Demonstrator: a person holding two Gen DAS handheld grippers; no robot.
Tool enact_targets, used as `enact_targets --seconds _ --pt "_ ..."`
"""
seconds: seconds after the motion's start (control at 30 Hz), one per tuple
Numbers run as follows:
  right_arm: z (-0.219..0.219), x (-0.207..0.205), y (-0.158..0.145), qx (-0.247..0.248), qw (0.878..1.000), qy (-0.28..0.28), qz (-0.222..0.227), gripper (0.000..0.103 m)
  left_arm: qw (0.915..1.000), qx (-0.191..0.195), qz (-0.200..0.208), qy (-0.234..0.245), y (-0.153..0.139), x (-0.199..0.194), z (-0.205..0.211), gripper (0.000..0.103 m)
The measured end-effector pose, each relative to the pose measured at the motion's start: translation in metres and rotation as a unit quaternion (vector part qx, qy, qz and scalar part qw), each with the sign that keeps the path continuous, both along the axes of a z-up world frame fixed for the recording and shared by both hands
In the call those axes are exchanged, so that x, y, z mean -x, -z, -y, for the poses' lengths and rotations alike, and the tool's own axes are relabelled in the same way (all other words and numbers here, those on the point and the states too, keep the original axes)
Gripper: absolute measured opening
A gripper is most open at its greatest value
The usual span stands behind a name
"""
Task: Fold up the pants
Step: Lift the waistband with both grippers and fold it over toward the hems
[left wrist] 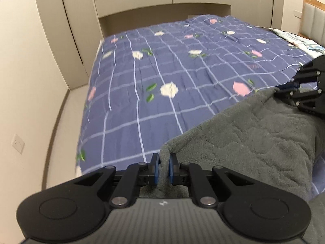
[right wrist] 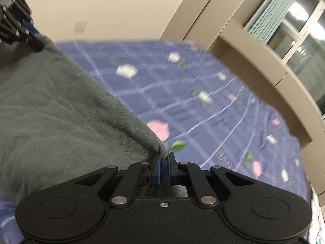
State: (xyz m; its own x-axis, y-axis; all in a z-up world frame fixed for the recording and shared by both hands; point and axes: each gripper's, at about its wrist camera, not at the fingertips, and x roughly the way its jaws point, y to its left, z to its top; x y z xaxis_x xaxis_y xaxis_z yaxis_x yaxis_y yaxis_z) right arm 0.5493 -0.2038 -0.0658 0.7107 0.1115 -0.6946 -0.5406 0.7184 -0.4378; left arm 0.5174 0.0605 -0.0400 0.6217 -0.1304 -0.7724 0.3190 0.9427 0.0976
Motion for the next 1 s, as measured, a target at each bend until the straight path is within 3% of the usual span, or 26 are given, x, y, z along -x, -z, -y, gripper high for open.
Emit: enact_targets --seconds 0.13,0.23,0.4,0.53,0.6,0.73,1.0 --pt "0.003 -0.015 0.015 -0.028 0.999 0.016 -0.023 0.007 0.9998 0.015 -0.009 0.008 0.010 0.001 -0.007 0.011" --pt "0.011 -0.017 0.013 -0.055 0.998 0.015 -0.040 0.014 0.9991 0.032 -0.022 0.016 0.012 -0.002 -0.015 0.014" --pt "0.026 -0.020 0.009 -0.116 0.990 0.028 -0.081 0.026 0.9974 0.055 -0.043 0.015 0.012 -0.007 -0.022 0.012" --pt "0.032 -0.024 0.014 -0.152 0.981 0.055 -0.109 0.021 0.9986 0.043 -0.026 0.012 0.000 0.004 -0.016 0.010" --pt "0.030 -0.017 0.010 -0.147 0.983 0.056 -0.098 0.010 0.9992 0.036 -0.016 0.010 -0.010 0.012 -0.012 0.010" --pt "0.033 0.012 -0.016 -0.142 0.987 0.047 -0.060 0.008 0.9995 0.031 0.010 0.003 -0.036 0.036 -0.008 0.009" --pt "0.046 0.138 -0.088 -0.125 0.991 0.009 0.050 0.007 0.9935 0.026 0.100 0.049 -0.097 0.133 -0.001 0.009"
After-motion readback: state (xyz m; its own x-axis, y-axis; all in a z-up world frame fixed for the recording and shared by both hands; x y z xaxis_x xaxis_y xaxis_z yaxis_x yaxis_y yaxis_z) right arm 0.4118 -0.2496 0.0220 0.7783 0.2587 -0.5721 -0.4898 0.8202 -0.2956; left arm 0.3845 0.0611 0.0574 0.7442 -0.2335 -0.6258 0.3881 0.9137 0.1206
